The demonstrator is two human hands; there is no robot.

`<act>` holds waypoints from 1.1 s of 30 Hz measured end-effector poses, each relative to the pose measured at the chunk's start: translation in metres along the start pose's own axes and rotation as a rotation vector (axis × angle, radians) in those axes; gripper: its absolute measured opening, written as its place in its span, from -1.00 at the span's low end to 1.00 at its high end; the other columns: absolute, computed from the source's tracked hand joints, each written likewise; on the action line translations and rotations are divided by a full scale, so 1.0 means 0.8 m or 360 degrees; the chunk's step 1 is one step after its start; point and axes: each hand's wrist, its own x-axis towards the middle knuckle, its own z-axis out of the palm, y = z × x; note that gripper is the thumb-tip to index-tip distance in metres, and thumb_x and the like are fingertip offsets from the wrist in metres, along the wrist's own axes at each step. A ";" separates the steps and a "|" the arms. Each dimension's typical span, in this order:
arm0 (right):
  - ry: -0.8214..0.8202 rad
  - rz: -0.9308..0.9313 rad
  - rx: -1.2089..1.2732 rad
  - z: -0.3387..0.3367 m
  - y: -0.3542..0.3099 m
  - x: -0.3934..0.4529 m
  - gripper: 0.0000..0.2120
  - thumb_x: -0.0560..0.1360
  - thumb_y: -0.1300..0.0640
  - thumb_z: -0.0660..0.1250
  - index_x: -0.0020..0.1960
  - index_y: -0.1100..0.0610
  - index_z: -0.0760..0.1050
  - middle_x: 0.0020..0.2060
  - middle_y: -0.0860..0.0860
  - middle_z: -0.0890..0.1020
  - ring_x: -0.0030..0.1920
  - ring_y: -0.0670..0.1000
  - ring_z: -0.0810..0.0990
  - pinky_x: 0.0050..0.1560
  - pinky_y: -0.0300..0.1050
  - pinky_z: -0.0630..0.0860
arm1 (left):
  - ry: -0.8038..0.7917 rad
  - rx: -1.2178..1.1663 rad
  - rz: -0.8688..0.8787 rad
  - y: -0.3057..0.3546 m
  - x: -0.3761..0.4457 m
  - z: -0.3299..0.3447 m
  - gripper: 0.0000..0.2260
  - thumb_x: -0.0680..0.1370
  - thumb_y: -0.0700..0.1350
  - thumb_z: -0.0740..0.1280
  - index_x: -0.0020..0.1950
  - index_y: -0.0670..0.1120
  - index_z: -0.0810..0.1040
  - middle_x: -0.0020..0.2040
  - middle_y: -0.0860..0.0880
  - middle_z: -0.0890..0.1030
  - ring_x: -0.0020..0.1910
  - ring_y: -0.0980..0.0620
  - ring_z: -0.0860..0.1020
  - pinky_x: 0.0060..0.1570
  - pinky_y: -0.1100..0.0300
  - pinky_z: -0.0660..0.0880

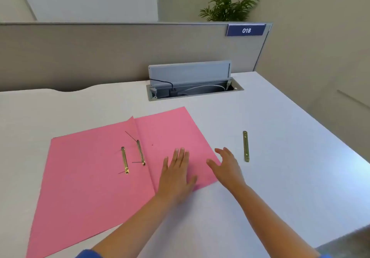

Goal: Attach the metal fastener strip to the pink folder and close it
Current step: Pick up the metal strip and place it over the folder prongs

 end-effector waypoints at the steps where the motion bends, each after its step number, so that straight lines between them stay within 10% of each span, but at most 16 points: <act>1: 0.0050 0.0009 -0.0010 -0.005 0.005 0.004 -0.46 0.47 -0.10 0.27 0.41 0.03 0.32 0.50 0.04 0.23 0.48 0.05 0.24 0.43 0.07 0.26 | -0.0005 0.0038 0.0011 0.004 0.002 0.005 -0.35 0.54 0.16 0.04 0.52 -0.04 -0.16 0.56 0.00 -0.16 0.52 0.02 -0.24 0.46 -0.02 -0.26; 17: 0.0389 0.0444 -0.0216 -0.067 0.082 0.073 -0.61 0.48 -0.02 0.29 0.24 0.14 0.48 0.21 0.12 0.49 0.27 0.16 0.41 0.15 0.02 0.41 | 0.0088 0.0100 -0.0105 0.007 0.012 0.047 -0.38 0.52 0.24 -0.01 0.51 -0.01 0.03 0.57 -0.04 -0.02 0.54 0.01 -0.10 0.47 -0.03 -0.21; 23: 0.0327 0.0518 -0.0145 -0.080 0.077 0.089 -0.92 0.43 0.10 0.34 -0.20 0.04 0.60 -0.18 0.05 0.71 -0.17 0.10 0.62 -0.18 -0.14 0.48 | 0.0109 0.0077 -0.0101 0.009 0.014 0.047 -0.40 0.53 0.24 0.00 0.51 0.01 0.04 0.57 -0.02 -0.01 0.54 0.02 -0.10 0.46 -0.01 -0.23; 33: 0.0243 0.0506 -0.0266 -0.085 0.066 0.105 -0.70 0.39 0.30 0.28 0.06 0.05 0.58 -0.02 0.04 0.62 -0.04 0.12 0.58 -0.14 -0.18 0.41 | 0.0101 0.0063 -0.0115 0.009 0.010 0.046 -0.40 0.53 0.24 0.00 0.52 0.02 0.02 0.57 0.00 -0.03 0.54 0.03 -0.12 0.45 0.03 -0.27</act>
